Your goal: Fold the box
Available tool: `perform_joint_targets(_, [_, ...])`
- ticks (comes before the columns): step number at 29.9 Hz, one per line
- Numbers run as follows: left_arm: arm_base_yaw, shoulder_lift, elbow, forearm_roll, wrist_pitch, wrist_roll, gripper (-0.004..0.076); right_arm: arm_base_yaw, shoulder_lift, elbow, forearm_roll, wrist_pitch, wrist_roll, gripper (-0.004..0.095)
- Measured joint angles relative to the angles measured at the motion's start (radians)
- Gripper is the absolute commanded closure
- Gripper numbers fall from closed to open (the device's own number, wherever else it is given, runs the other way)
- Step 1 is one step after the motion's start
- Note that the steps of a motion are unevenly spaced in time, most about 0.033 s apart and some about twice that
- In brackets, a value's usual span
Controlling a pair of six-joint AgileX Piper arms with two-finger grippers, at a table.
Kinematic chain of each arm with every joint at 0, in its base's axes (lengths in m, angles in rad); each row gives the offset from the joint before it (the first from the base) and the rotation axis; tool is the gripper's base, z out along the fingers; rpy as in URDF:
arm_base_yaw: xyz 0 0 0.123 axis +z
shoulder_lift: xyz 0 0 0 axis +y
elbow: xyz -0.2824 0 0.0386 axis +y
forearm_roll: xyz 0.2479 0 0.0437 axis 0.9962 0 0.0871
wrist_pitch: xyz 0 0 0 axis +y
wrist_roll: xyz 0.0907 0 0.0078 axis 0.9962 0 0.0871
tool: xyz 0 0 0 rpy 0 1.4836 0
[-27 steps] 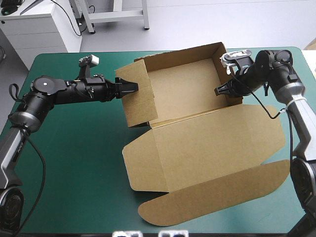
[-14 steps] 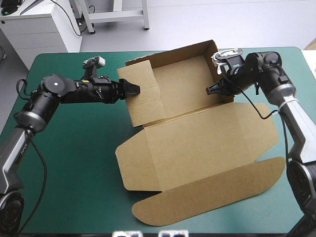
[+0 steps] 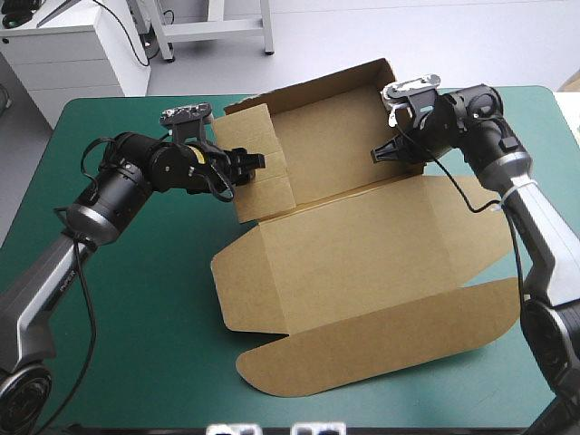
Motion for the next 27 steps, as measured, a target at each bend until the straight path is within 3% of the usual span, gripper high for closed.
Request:
perform_joint_targets(13, [-0.006, 0.04, -0.003, -0.008, -0.076, -0.18, 0.0266, 0.04, 0.0, -0.083, -0.072, 0.059, 0.027, 0.0921])
perform_joint_targets(27, [-0.007, 0.088, -0.003, -0.008, -0.205, -0.174, 0.0266, 0.042, 0.0, -0.088, -0.068, 0.102, 0.057, 0.0921])
